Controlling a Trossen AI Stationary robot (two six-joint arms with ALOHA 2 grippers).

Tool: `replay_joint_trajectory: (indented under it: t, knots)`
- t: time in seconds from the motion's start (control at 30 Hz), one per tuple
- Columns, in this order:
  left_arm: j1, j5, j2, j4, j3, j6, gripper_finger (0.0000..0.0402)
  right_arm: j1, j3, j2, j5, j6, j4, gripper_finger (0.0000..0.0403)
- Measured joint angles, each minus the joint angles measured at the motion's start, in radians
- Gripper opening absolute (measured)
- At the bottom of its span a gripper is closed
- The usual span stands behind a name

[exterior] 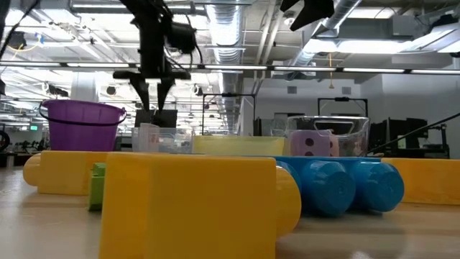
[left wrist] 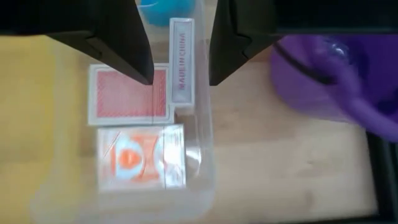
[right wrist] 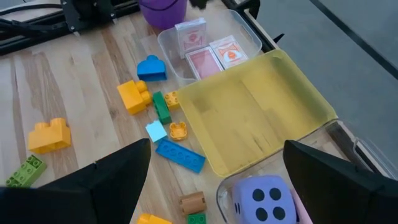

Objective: Pick & Place Toys
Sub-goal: Put the yellow gamepiece into the yellow bin

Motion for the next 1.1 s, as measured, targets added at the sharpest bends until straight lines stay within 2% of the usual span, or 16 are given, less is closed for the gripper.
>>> replay_joint_trajectory:
  t: [0.13, 0.27, 0.4, 0.57, 0.9, 1.1]
  knots:
    - [0.014, -0.007, -0.108, 0.034, 0.000, 0.028, 0.0145, 0.000, 0.000, -0.003, 0.000, -0.002, -0.001, 0.0359]
    - [0.014, -0.002, -0.221, 0.110, 0.000, 0.146, 0.0143, -0.006, 0.001, -0.019, 0.000, -0.002, -0.005, 0.0359]
    - [0.004, 0.050, -0.333, 0.186, 0.000, 0.288, 0.0143, -0.017, 0.001, -0.028, 0.000, 0.004, -0.030, 0.0359]
    - [-0.025, 0.094, -0.439, 0.276, 0.000, 0.393, 0.0143, -0.029, 0.003, -0.044, 0.000, 0.027, -0.084, 0.0359]
    - [-0.135, 0.267, -0.527, 0.338, 0.000, 0.602, 0.0145, -0.015, 0.000, -0.075, 0.000, 0.172, -0.152, 0.0359]
    - [-0.216, 0.276, -0.530, 0.403, 0.000, 0.676, 0.0145, -0.015, 0.001, -0.091, 0.000, 0.300, -0.162, 0.0359]
